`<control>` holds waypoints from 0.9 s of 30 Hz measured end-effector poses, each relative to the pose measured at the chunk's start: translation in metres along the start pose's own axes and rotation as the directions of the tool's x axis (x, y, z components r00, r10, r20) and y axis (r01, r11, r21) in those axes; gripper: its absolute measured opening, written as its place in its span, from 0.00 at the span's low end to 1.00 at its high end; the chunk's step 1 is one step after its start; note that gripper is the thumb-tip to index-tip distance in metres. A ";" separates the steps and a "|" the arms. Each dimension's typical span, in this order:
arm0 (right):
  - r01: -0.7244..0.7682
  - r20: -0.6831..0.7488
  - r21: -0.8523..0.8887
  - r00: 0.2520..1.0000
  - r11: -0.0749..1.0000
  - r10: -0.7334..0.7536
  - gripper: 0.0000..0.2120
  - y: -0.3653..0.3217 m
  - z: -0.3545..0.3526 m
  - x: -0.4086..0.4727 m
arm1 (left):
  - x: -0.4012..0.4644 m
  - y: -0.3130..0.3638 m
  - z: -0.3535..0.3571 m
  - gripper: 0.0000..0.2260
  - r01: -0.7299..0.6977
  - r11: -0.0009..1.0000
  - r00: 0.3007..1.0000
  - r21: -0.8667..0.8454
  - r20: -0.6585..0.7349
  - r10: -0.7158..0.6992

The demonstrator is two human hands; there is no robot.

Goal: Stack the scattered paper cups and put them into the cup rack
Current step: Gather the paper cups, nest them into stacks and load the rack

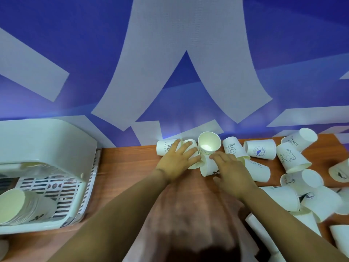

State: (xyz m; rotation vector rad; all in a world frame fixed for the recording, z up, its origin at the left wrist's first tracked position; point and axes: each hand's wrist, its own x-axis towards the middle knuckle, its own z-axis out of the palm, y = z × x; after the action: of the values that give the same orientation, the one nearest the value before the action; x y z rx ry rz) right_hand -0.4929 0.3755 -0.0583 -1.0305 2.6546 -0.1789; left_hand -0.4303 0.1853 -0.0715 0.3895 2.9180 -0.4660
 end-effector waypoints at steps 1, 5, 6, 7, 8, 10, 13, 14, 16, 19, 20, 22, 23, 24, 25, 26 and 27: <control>0.001 0.005 -0.012 1.000 1.000 -0.001 0.29 0.000 0.002 0.002 | 0.003 -0.001 0.001 0.27 -0.035 0.999 0.999 0.032 0.004 0.035; 0.011 0.039 -0.021 0.999 1.000 -0.010 0.32 0.002 0.011 0.008 | 0.014 -0.007 0.010 0.30 -0.119 0.989 0.991 0.088 -0.058 0.125; 0.012 0.042 -0.020 0.999 1.000 -0.011 0.33 0.002 0.013 0.009 | 0.015 -0.007 0.012 0.30 -0.126 0.988 0.989 0.086 -0.070 0.132; 0.015 0.047 -0.024 0.999 1.000 -0.014 0.33 0.002 0.016 0.010 | 0.016 -0.006 0.013 0.31 -0.132 0.988 0.987 0.083 -0.085 0.139; 0.017 0.057 -0.024 0.998 1.000 -0.015 0.34 0.003 0.019 0.009 | 0.014 -0.004 0.015 0.31 -0.127 0.989 0.987 0.078 -0.087 0.134; 0.007 0.080 -0.005 0.997 1.000 -0.007 0.35 0.002 0.022 0.007 | 0.010 0.000 0.017 0.29 -0.108 0.992 0.988 0.060 -0.105 0.114; -0.001 0.101 0.015 0.995 1.000 0.000 0.36 -0.001 0.024 -0.001 | -0.001 0.011 0.022 0.27 -0.099 0.995 0.978 0.010 -0.182 0.099; -0.007 0.100 0.023 0.995 1.000 0.004 0.35 -0.003 0.023 -0.004 | -0.006 0.015 0.023 0.27 -0.096 0.995 0.974 -0.012 -0.206 0.091; -0.031 0.087 0.048 0.996 0.998 0.026 0.32 -0.004 0.021 -0.013 | -0.018 0.025 0.022 0.25 -0.075 0.994 0.964 -0.074 -0.261 0.053; -0.044 0.071 0.054 0.997 0.998 0.040 0.30 -0.007 0.012 -0.030 | -0.044 0.042 0.011 0.24 0.000 0.965 0.944 -0.263 -0.319 -0.087; -0.042 0.070 0.054 0.997 0.998 0.038 0.30 -0.008 0.008 -0.036 | -0.054 0.048 0.006 0.25 0.034 0.937 0.939 -0.348 -0.309 -0.149; -0.043 0.064 0.062 0.997 0.997 0.039 0.31 -0.013 0.000 -0.049 | -0.075 0.059 -0.002 0.27 0.112 0.858 0.934 -0.502 -0.241 -0.263; -0.050 0.056 0.072 0.997 0.996 0.046 0.34 -0.015 -0.004 -0.056 | -0.085 0.064 -0.006 0.27 0.170 0.806 0.931 -0.567 -0.175 -0.319; -0.058 0.041 0.090 0.998 0.994 0.054 0.37 -0.018 -0.007 -0.062 | -0.095 0.067 -0.010 0.28 0.242 0.745 0.927 -0.621 -0.079 -0.367; -0.061 0.022 0.111 0.998 0.992 0.059 0.40 -0.021 -0.010 -0.069 | -0.106 0.069 -0.014 0.29 0.309 0.686 0.910 -0.658 -0.004 -0.414; -0.057 0.003 0.129 0.998 0.990 0.057 0.41 -0.024 -0.014 -0.075 | -0.117 0.071 -0.017 0.30 0.356 0.639 0.888 -0.682 0.035 -0.458; -0.052 -0.013 0.143 0.998 0.988 0.054 0.42 -0.029 -0.017 -0.081 | -0.127 0.073 -0.020 0.31 0.390 0.583 0.864 -0.713 0.063 -0.500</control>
State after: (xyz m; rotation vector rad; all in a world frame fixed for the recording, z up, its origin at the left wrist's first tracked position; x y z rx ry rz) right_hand -0.4228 0.4093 -0.0182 -0.9158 2.6367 -0.3615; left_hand -0.2911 0.2295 -0.0478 -0.4634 3.0044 0.6962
